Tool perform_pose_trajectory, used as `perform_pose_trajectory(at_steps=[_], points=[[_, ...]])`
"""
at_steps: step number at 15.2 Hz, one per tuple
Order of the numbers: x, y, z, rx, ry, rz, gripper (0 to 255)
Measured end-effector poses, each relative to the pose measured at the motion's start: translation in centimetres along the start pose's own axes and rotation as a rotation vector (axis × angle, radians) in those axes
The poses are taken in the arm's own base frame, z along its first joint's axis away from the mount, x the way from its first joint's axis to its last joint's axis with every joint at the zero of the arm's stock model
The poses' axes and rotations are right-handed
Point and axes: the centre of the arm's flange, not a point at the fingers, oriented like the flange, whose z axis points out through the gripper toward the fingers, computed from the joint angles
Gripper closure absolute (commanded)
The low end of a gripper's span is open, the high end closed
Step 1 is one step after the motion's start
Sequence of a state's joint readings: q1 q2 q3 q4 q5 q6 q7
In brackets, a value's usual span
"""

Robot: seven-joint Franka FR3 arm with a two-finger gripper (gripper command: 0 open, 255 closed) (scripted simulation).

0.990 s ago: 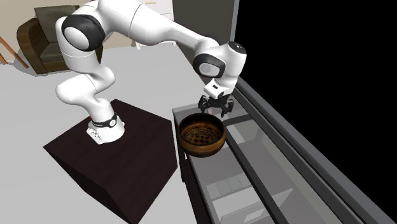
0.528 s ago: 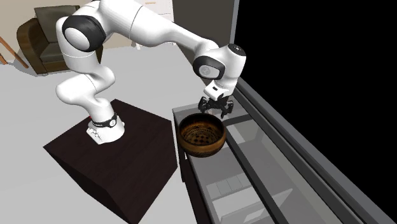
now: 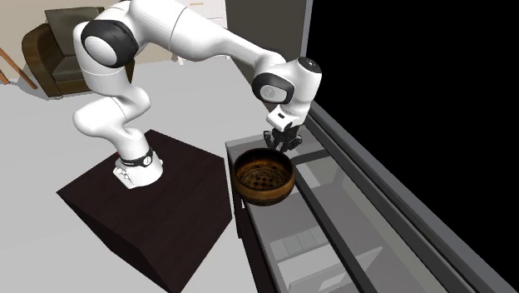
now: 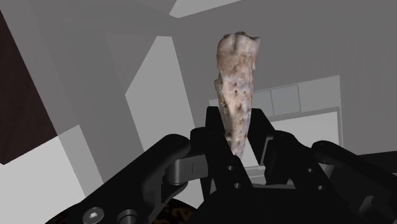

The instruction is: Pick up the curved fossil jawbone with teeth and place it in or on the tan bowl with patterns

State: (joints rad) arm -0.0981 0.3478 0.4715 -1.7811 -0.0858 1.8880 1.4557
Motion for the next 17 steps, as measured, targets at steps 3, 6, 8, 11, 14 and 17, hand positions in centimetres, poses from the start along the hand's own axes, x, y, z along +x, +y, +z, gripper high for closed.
perform_pose_trajectory(at_steps=[3,6,8,11,14,17], points=[[0.0,0.0,0.0,0.000,0.000,0.000,255],[-0.2,0.2,-1.0,-0.001,0.000,-0.001,255],[-0.2,0.4,-2.0,-0.001,-0.001,-0.001,255],[-0.4,0.6,-3.4,-0.001,-0.001,-0.001,255],[-0.7,1.0,-5.0,-0.001,-0.001,-0.001,255],[-0.8,1.3,-6.6,-0.001,-0.001,-0.001,255]])
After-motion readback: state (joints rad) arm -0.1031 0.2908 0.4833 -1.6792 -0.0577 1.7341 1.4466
